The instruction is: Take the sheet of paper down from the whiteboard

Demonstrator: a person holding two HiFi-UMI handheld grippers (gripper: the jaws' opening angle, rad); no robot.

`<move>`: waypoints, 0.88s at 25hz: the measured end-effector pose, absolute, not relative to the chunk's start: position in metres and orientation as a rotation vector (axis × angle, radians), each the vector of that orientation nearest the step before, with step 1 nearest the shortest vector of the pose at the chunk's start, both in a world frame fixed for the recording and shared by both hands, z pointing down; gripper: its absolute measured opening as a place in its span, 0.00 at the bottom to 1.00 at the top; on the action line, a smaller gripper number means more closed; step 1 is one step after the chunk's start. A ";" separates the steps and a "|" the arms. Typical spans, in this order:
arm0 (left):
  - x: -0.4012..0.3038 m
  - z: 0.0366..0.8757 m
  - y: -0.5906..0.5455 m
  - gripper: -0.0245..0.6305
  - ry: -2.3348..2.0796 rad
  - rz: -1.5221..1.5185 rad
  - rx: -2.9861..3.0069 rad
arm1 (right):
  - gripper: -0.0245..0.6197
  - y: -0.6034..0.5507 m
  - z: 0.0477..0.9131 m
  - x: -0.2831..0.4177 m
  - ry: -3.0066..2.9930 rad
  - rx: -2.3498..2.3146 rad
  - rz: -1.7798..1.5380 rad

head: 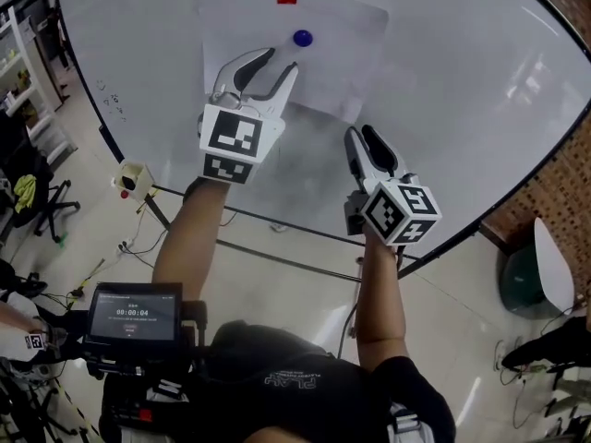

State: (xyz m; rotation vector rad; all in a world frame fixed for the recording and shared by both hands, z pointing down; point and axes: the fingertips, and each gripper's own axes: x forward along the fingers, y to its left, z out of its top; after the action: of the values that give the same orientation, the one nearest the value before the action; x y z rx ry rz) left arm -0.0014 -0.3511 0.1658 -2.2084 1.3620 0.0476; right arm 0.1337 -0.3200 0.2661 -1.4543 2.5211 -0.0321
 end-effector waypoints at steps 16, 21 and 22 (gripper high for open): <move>0.022 0.142 -0.376 0.26 1.364 0.021 -2.161 | 0.27 -0.346 0.244 0.116 2.520 -1.288 -0.131; 0.026 0.138 -0.369 0.25 1.356 0.032 -2.129 | 0.15 -0.346 0.241 0.125 2.471 -1.308 -0.132; 0.026 0.138 -0.368 0.25 1.355 0.033 -2.123 | 0.11 -0.346 0.240 0.126 2.461 -1.315 -0.129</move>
State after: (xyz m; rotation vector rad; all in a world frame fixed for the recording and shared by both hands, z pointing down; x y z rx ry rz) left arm 0.0261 -0.3683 0.1378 -2.1232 1.3550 0.0333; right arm 0.1261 -0.3458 0.2405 -1.3152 2.4614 -0.1295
